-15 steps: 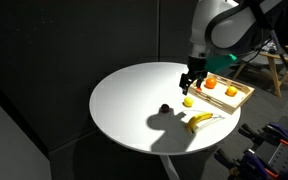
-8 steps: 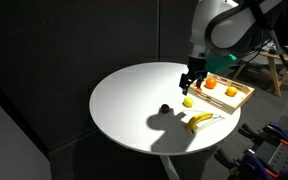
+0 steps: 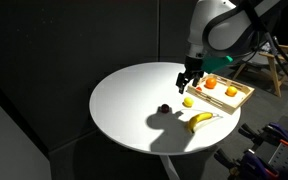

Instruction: Put the lemon in the box

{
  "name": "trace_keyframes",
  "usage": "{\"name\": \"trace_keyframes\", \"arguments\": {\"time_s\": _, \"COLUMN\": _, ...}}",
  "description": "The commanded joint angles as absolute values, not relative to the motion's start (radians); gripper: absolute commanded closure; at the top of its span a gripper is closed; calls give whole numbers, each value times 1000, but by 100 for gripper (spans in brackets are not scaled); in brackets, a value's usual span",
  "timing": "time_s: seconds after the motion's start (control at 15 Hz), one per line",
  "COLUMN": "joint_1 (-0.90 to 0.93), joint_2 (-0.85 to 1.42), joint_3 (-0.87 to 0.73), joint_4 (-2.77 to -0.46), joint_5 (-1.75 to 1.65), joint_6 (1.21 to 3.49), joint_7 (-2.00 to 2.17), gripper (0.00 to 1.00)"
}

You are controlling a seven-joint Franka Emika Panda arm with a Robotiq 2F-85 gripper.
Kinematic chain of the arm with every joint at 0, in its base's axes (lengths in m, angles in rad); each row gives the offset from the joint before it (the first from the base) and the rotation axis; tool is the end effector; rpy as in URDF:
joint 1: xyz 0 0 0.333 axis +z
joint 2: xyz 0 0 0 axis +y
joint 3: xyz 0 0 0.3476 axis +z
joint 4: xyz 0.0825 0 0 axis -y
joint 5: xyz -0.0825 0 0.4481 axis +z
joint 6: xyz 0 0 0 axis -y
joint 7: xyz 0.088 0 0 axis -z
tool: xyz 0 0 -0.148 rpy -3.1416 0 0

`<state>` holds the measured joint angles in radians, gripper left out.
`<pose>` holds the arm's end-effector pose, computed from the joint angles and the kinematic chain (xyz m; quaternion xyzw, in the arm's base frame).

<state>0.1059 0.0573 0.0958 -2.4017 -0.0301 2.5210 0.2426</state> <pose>0.5349 0.1094 0.2375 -0.9995 0.0086 -0.0318 0.0006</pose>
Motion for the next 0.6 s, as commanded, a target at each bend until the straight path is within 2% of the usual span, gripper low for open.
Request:
{"name": "trace_keyframes", "arguments": {"time_s": 0.0, "joint_1": 106, "joint_2": 114, "joint_3": 91, "joint_4": -2344, "joint_5": -28, "joint_6": 2553, "joint_7": 248, "gripper": 0}}
{"name": "trace_keyframes", "arguments": {"time_s": 0.53, "joint_1": 117, "joint_2": 225, "joint_3": 74, "joint_4": -2280, "joint_5": -46, "joint_6": 2593, "joint_7": 255, "gripper": 0}}
